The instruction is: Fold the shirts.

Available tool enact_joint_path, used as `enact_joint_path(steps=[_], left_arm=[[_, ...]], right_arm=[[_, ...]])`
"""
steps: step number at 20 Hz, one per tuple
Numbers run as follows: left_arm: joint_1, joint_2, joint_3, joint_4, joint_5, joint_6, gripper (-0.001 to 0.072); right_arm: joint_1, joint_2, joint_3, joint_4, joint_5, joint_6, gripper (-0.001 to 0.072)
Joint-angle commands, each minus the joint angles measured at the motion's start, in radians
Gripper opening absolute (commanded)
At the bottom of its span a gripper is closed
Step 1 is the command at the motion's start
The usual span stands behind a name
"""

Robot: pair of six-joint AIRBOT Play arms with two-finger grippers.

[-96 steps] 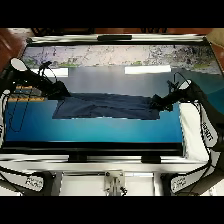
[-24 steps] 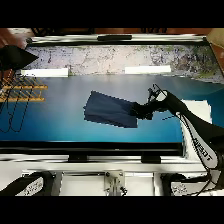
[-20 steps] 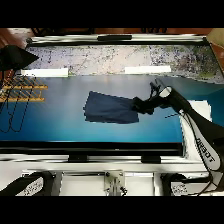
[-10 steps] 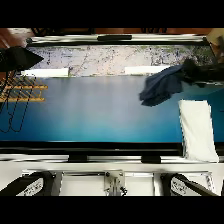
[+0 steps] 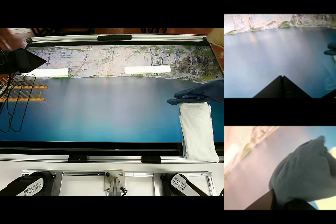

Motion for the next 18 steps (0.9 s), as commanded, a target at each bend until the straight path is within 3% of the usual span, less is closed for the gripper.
enact_joint_path(steps=[1,4,10,14,18], left_arm=[[0.000,0.007,0.000,0.000,-0.026,0.001,0.0040],[-0.001,0.013,0.000,-0.001,-0.026,0.001,0.0040],[-0.028,0.013,0.000,-0.003,-0.026,0.005,0.0040],[-0.076,0.013,0.000,-0.003,-0.027,0.013,0.0039],[-0.086,0.013,0.000,-0.003,-0.026,0.020,0.0039]], right_arm=[[-0.067,0.003,0.002,-0.103,0.023,0.031,0.0078],[-0.067,0.003,0.002,-0.204,0.064,0.032,0.0078],[-0.067,0.003,-0.003,-0.590,0.361,0.048,0.0078],[-0.067,0.003,-0.084,-0.594,0.397,0.058,0.0079],[-0.067,0.018,-0.312,-0.579,0.381,0.089,0.0079]])
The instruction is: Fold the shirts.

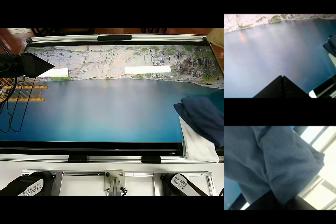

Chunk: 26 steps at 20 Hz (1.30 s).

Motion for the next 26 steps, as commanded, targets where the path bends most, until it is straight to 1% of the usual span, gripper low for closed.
enact_joint_path(steps=[1,5,6,7,8,9,11,12,14,15,16,17,18,20,21,22,23,24,25,26], left_arm=[[-0.010,0.000,0.000,0.000,0.001,0.005,0.0040],[-0.010,-0.002,0.000,0.000,0.002,0.004,0.0040],[-0.010,-0.002,0.000,0.000,0.003,0.004,0.0040],[-0.010,-0.002,0.000,0.000,0.005,0.004,0.0040],[-0.010,-0.003,0.000,0.000,0.005,0.004,0.0040],[-0.010,-0.003,0.000,0.002,0.008,0.004,0.0040],[-0.010,-0.004,0.000,0.005,0.016,0.005,0.0039],[-0.010,-0.008,0.000,0.011,0.024,0.004,0.0039],[-0.012,-0.026,0.000,0.011,0.064,0.003,0.0039],[-0.013,-0.042,0.000,0.011,0.086,0.004,0.0039],[-0.013,-0.061,0.001,0.012,0.097,0.005,0.0038],[-0.014,-0.085,0.001,0.031,0.090,0.015,0.0038],[-0.028,-0.115,0.001,0.107,0.064,0.011,0.0038],[-0.088,-0.181,0.001,0.376,-0.051,-0.053,0.0038],[-0.127,-0.219,0.000,0.523,-0.134,-0.088,0.0038],[-0.166,-0.257,-0.001,0.650,-0.197,-0.126,0.0043],[-0.192,-0.281,-0.011,0.719,-0.209,-0.159,0.0181],[-0.207,-0.298,-0.030,0.736,-0.207,-0.202,0.0552],[-0.212,-0.306,-0.058,0.732,-0.198,-0.237,0.0718],[-0.212,-0.303,-0.107,0.732,-0.189,-0.255,0.0720]], right_arm=[[0.000,0.031,-0.195,-0.018,-0.009,0.048,0.0079],[0.000,0.114,-0.403,-0.014,-0.084,0.097,0.0079],[0.000,0.130,-0.435,-0.013,-0.108,0.103,0.0090],[0.000,0.138,-0.455,-0.011,-0.125,0.108,0.0169],[0.000,0.142,-0.463,-0.008,-0.128,0.106,0.0409],[0.000,0.142,-0.460,-0.005,-0.119,0.079,0.0586],[0.000,0.142,-0.426,-0.026,-0.047,0.011,0.0590],[0.000,0.142,-0.382,-0.077,-0.012,-0.027,0.0589],[0.017,0.142,-0.241,-0.235,0.032,-0.048,0.0589],[0.038,0.142,-0.151,-0.275,0.016,-0.052,0.0589],[0.071,0.142,-0.045,-0.264,-0.035,-0.053,0.0589],[0.121,0.142,0.056,-0.218,-0.108,-0.048,0.0589],[0.184,0.142,0.137,-0.168,-0.198,-0.038,0.0589],[0.373,0.143,0.233,-0.072,-0.385,0.020,0.0585],[0.488,0.142,0.237,-0.038,-0.456,0.044,0.0585],[0.623,0.130,0.221,-0.048,-0.496,0.048,0.0585],[0.757,0.101,0.191,-0.093,-0.487,0.072,0.0585],[0.858,0.063,0.155,-0.129,-0.449,0.131,0.0585],[0.929,0.016,0.121,-0.121,-0.404,0.186,0.0585],[0.973,-0.041,0.092,-0.066,-0.353,0.219,0.0585]])
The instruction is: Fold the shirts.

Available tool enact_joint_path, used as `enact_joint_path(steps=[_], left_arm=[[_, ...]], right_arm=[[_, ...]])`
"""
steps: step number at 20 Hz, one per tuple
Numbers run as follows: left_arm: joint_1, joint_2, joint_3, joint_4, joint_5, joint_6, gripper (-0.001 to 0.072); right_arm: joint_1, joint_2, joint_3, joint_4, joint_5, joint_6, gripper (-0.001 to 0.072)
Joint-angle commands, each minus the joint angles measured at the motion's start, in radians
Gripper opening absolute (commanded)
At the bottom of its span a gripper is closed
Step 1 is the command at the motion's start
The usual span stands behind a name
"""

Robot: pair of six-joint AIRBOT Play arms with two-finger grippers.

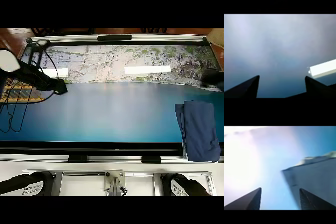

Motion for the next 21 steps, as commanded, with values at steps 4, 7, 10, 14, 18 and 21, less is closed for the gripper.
enact_joint_path(steps=[4,7,10,14,18,21], left_arm=[[-0.037,0.050,-0.343,0.141,0.092,-0.130,0.0720],[-0.037,0.090,-0.399,0.093,0.176,-0.175,0.0720],[-0.037,0.087,-0.399,0.093,0.187,-0.178,0.0720],[-0.037,0.085,-0.399,0.093,0.204,-0.178,0.0720],[-0.037,0.085,-0.399,0.093,0.198,-0.178,0.0720],[-0.037,0.085,-0.399,0.092,0.198,-0.189,0.0720]], right_arm=[[0.291,-0.227,-0.063,0.188,0.068,0.081,0.0585],[0.315,-0.236,-0.063,0.204,0.045,0.109,0.0585],[0.316,-0.235,-0.063,0.211,0.045,0.108,0.0585],[0.316,-0.235,-0.063,0.211,0.045,0.108,0.0585],[0.316,-0.235,-0.063,0.211,0.045,0.108,0.0585],[0.316,-0.235,-0.063,0.211,0.045,0.108,0.0585]])
